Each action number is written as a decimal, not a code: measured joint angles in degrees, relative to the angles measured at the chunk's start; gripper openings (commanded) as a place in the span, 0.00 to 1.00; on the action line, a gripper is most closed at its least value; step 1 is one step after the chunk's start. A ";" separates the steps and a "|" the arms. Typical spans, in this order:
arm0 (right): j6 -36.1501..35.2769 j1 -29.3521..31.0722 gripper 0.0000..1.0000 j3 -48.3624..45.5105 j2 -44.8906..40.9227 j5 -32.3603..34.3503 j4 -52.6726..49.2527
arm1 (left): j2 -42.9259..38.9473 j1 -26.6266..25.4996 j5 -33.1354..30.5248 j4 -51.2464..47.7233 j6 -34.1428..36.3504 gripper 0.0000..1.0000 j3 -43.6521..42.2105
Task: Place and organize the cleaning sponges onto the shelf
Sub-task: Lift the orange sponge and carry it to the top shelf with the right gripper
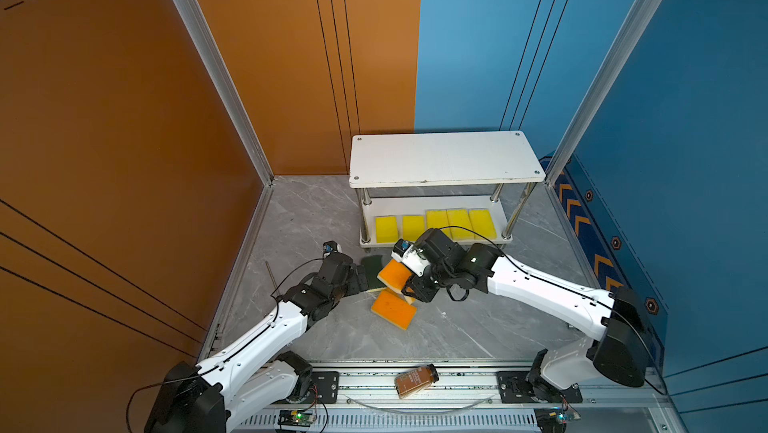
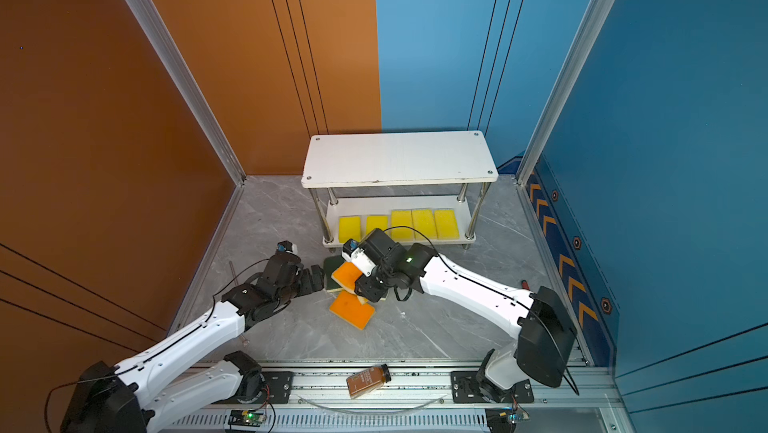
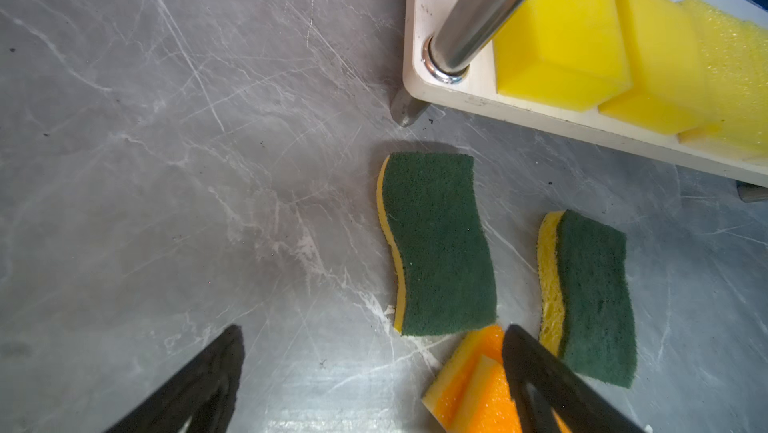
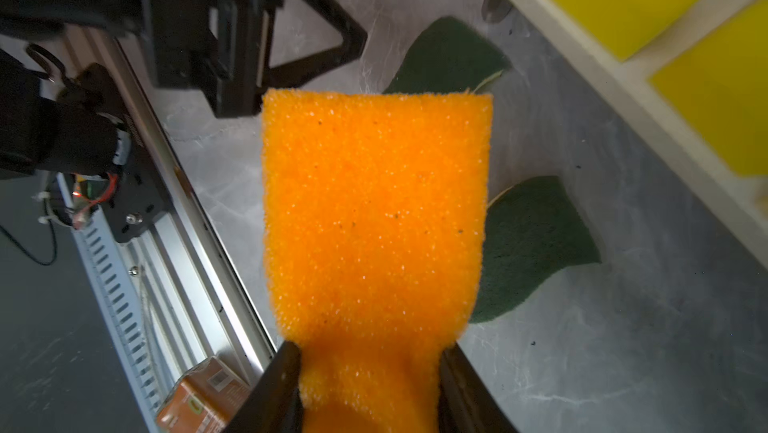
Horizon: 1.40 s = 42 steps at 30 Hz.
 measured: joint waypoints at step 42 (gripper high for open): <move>2.16 -43.47 0.43 41.72 2.60 6.03 -12.04 | 3.15 3.69 2.40 0.42 3.76 0.98 4.74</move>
